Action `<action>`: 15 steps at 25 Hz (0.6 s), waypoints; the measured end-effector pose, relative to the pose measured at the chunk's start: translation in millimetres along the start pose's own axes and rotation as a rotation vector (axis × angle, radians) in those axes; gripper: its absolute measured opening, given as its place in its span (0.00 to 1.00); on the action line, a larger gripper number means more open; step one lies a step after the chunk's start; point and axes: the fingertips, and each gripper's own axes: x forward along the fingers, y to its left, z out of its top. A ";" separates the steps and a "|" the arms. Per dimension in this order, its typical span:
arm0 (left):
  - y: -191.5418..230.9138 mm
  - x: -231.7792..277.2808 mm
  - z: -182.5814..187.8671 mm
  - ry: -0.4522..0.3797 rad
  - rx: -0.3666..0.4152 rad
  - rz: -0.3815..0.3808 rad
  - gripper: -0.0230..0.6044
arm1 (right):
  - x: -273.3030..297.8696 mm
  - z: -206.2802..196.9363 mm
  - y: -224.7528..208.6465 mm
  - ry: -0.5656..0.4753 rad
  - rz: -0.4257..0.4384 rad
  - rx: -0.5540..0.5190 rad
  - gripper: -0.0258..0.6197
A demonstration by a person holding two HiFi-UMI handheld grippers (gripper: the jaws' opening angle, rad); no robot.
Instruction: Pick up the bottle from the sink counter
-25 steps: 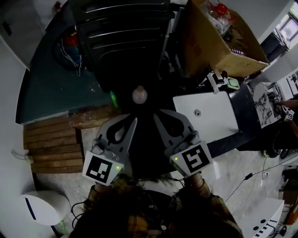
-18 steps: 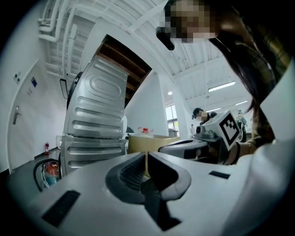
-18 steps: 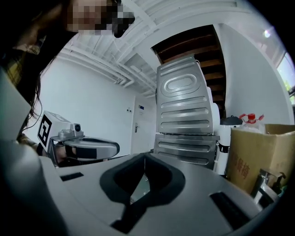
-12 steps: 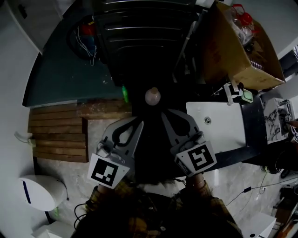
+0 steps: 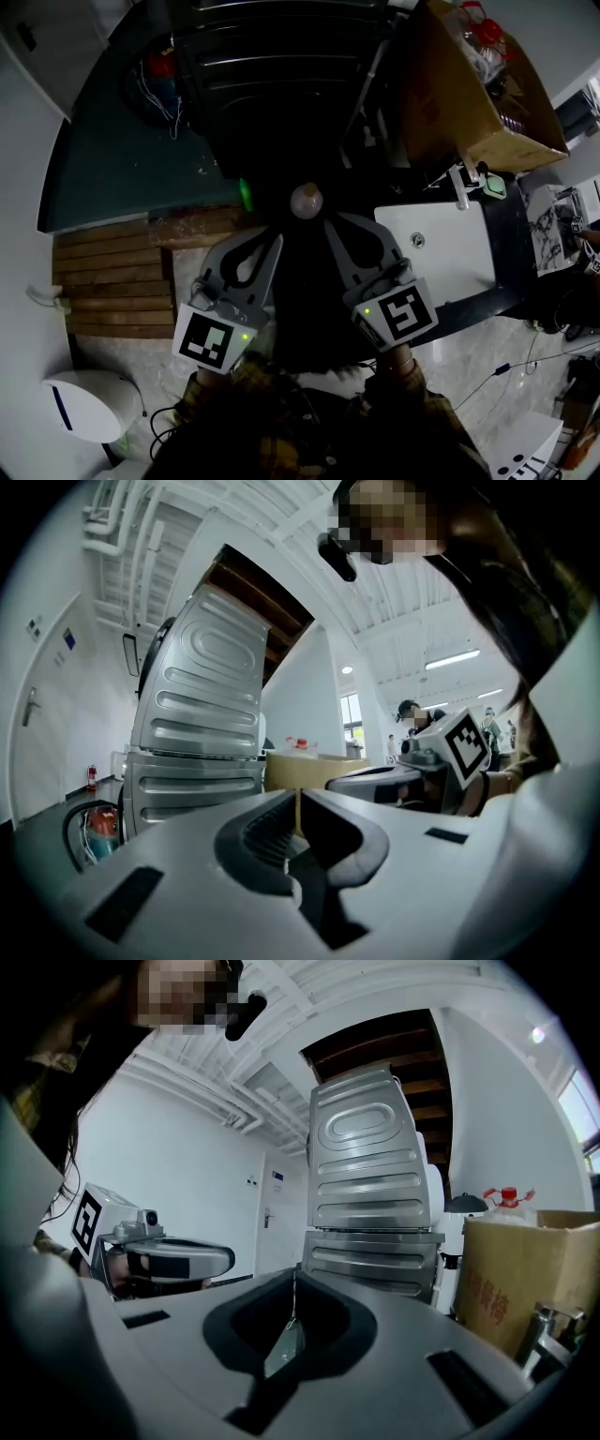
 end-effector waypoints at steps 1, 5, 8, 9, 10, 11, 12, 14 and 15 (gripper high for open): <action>1.8 1.8 0.7 -0.005 0.001 -0.005 0.09 | 2.6 1.0 -1.4 -0.003 -0.004 -0.006 0.07; 5.2 10.9 1.7 -0.019 0.002 -0.024 0.09 | 10.7 1.3 -8.2 -0.003 -0.018 -0.016 0.07; 7.9 17.6 0.3 -0.018 -0.002 -0.033 0.09 | 18.1 1.0 -11.8 0.004 -0.018 -0.008 0.07; 8.8 19.1 -0.5 -0.017 -0.004 -0.035 0.09 | 20.3 0.5 -12.8 0.003 -0.016 -0.006 0.07; 9.6 20.5 -1.7 -0.016 -0.005 -0.038 0.09 | 22.4 -0.1 -14.0 0.001 -0.015 -0.004 0.07; 10.1 22.0 -3.2 -0.014 -0.007 -0.040 0.09 | 24.2 -1.2 -15.6 0.000 -0.015 -0.001 0.07; 10.5 23.7 -4.9 -0.010 -0.009 -0.042 0.09 | 25.9 -2.8 -17.6 0.001 -0.016 0.003 0.07; 10.9 27.2 -9.1 0.000 -0.014 -0.046 0.09 | 29.5 -7.1 -20.3 0.008 -0.014 0.015 0.07; 11.2 28.7 -11.6 0.005 -0.016 -0.048 0.09 | 31.3 -9.4 -20.7 0.014 -0.012 0.020 0.07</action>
